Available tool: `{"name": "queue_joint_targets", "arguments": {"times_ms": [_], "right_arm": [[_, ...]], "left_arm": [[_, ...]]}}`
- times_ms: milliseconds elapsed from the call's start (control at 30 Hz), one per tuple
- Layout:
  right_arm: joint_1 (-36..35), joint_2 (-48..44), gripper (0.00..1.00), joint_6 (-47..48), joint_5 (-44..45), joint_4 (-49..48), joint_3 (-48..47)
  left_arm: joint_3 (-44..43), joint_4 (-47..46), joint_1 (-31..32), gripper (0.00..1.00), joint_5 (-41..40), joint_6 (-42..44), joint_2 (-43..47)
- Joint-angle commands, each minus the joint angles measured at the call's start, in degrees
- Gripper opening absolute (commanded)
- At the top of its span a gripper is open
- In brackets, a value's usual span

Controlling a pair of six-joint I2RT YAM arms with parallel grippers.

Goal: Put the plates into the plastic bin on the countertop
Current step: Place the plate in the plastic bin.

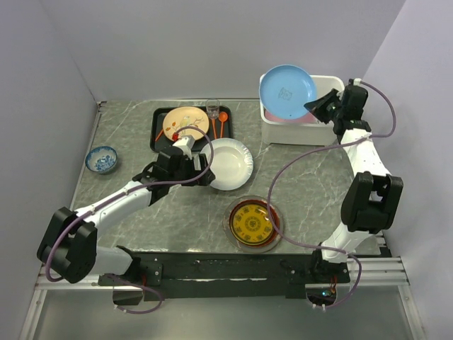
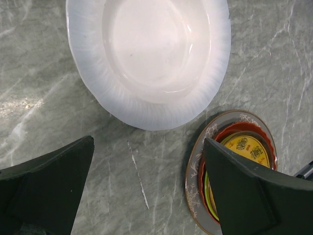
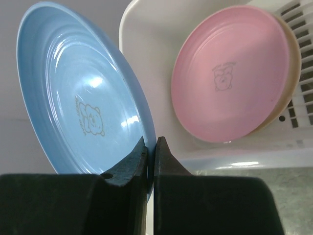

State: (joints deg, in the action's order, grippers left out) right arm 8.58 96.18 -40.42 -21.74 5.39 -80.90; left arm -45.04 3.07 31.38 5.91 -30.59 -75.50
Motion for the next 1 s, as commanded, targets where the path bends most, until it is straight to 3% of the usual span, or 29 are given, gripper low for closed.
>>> {"name": "queue_joint_targets", "arguments": {"times_ms": [0,433,967], "right_arm": [[1.17,2.43,0.0,-0.62,1.79,-0.82,-6.44],[2.23,8.75,0.0,-2.29,0.38,-1.08,-12.0],[4.16,16.75,0.01,0.78,6.62,3.49,-18.49]], "left_arm": [[-2.25,-2.54,0.26,0.99,1.56,1.32,-0.87],[-1.2,-3.16,0.26,0.99,-1.78,1.23,1.41],[1.0,-4.74,0.26,0.99,1.03,-0.43,3.52]]}}
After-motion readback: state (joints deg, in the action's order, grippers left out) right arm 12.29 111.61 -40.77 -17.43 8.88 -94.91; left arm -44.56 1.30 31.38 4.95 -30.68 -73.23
